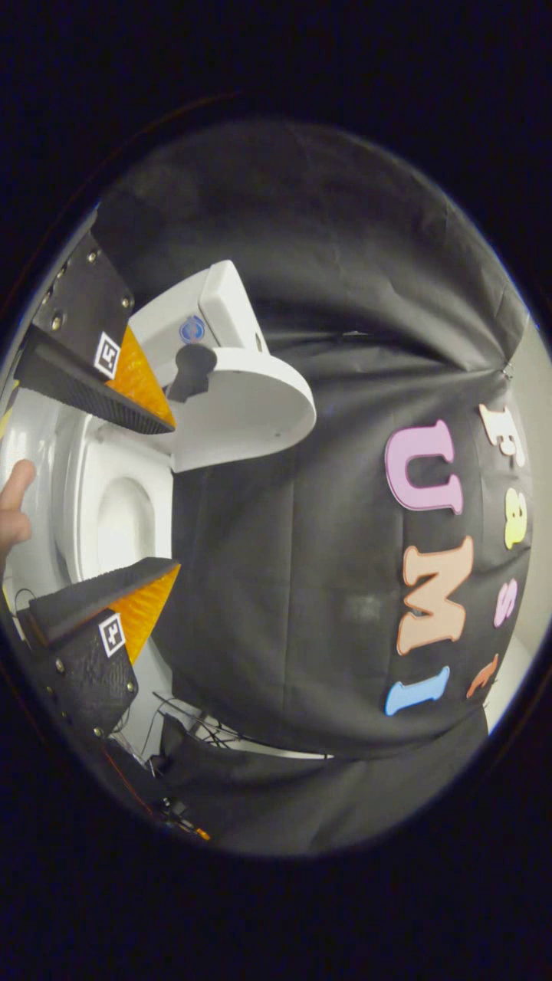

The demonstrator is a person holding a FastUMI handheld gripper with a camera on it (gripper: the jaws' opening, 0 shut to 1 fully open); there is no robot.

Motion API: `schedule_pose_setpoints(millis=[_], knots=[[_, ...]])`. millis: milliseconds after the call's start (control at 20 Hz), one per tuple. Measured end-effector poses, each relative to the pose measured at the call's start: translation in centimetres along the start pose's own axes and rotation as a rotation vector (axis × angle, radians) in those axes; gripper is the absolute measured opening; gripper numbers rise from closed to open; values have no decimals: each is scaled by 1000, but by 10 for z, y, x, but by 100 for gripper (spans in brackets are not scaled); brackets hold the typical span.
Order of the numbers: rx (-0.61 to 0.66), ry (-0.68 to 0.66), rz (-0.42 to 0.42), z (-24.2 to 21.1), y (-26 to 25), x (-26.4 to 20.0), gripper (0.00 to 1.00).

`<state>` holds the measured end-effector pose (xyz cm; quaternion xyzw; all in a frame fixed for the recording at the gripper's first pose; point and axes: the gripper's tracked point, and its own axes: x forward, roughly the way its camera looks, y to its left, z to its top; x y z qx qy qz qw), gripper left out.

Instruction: Open the toilet lid.

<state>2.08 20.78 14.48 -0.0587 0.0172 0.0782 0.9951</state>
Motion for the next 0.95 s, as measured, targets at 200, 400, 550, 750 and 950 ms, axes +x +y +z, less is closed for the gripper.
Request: schedule_pose_setpoints(millis=[200, 400, 550, 750, 950], knots=[[23, -58, -62, 12, -41, -9, 95], [45, -48, -92, 5, -70, -13, 95], [56, -58, -116, 5, -85, -10, 95], [65, -43, -130, 0, -93, -3, 95], [71, -37, -133, -2, -90, 0, 95]])
